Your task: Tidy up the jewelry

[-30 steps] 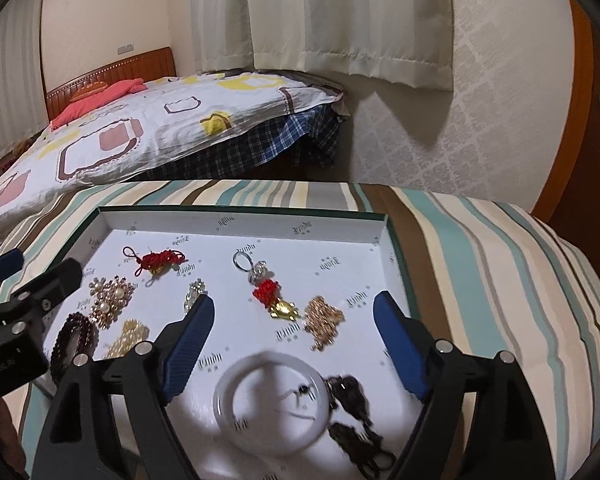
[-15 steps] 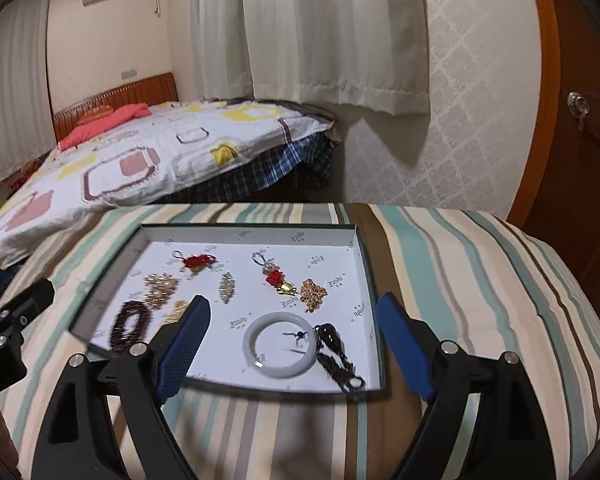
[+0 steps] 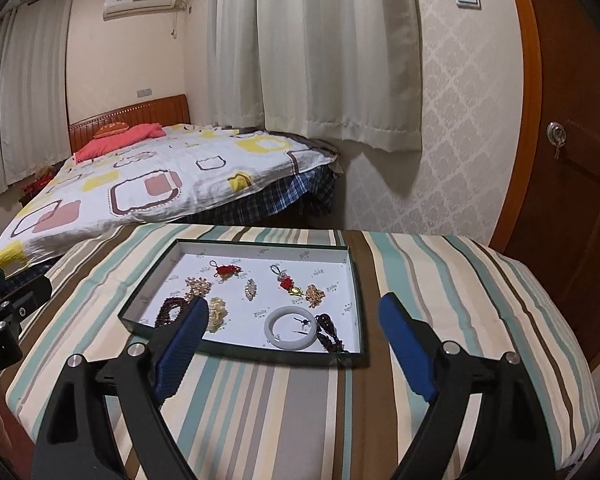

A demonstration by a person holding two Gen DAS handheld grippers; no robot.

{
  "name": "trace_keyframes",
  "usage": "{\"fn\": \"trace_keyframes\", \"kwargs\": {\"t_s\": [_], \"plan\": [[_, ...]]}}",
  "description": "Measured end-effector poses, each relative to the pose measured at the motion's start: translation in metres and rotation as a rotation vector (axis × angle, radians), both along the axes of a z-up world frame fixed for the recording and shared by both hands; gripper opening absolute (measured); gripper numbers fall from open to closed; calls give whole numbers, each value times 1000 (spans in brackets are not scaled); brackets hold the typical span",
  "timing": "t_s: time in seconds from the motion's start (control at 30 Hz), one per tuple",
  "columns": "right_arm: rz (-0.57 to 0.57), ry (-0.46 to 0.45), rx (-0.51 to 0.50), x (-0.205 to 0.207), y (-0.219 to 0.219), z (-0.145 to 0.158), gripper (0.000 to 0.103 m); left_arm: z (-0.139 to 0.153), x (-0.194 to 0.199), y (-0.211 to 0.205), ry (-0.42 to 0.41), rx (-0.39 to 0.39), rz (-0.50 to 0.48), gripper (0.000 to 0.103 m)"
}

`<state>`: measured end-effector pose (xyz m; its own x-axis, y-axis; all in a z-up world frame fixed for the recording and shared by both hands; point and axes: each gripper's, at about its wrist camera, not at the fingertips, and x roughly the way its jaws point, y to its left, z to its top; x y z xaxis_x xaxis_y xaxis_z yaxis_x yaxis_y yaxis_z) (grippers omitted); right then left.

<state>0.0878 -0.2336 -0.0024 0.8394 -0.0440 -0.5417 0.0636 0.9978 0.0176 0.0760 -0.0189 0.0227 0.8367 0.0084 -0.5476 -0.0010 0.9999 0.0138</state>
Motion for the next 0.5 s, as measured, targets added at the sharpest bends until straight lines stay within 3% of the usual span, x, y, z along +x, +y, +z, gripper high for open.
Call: {"fn": "trace_keyframes", "kwargs": {"t_s": [0.5], "plan": [[16, -32, -11, -21, 11, 9, 84, 10, -19, 7, -26, -17, 2, 98]]}}
